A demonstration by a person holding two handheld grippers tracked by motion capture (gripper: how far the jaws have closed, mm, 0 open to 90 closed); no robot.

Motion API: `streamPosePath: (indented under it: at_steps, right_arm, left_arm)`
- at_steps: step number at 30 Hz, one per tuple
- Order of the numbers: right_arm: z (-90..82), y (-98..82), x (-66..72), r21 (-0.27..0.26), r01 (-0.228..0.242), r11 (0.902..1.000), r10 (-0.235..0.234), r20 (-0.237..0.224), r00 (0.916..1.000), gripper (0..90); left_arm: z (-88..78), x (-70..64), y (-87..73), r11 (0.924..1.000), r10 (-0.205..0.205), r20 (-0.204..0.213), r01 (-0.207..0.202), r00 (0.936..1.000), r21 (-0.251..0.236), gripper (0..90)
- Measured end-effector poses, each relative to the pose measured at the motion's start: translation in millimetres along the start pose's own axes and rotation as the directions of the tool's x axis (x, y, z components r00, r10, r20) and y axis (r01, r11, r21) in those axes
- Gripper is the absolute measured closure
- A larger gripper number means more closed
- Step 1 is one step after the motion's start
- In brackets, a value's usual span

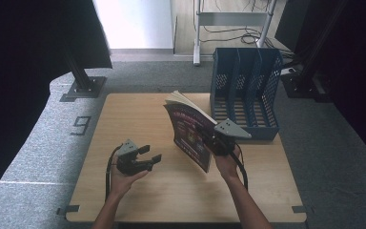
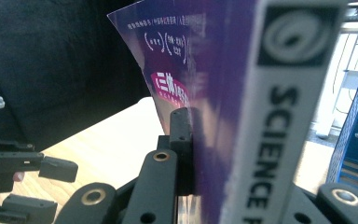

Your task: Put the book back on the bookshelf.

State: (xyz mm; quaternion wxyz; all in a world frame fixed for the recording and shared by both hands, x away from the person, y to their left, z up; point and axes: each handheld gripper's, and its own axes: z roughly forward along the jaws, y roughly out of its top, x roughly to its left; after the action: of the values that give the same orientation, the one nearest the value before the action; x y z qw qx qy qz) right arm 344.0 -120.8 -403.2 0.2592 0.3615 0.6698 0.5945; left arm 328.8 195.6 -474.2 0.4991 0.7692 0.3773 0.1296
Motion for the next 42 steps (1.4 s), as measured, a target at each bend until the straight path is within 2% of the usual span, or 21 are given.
streamPosePath:
  at_steps: [8,26,35,42]
  right_arm:
    - [-2.7,5.6,-0.8,-0.019,-0.001,0.9998,0.001,0.014,0.9999,82.0]
    - [-10.1,30.5,-3.9,-0.069,0.007,0.9976,-0.004,0.044,0.999,82.0]
    - [-15.6,42.2,-11.6,-0.096,0.003,0.9953,0.004,0.067,0.9978,82.0]
    - [-16.6,45.2,-16.0,-0.098,-0.002,0.9952,0.01,0.079,0.9968,82.1]
  left_arm:
    - [0.8,-0.3,-0.8,1.0,-0.005,0.015,0.004,0.9999,0.005,31.9]
    - [0.5,1.8,-1.5,0.9998,-0.019,0.013,0.019,0.9997,0.005,32.1]
    - [1.8,2.9,-1.9,0.9996,-0.026,0.014,0.026,0.9996,0.009,32.1]
    - [3.5,3.2,-2.7,0.9995,-0.029,0.015,0.028,0.9995,0.014,32.2]
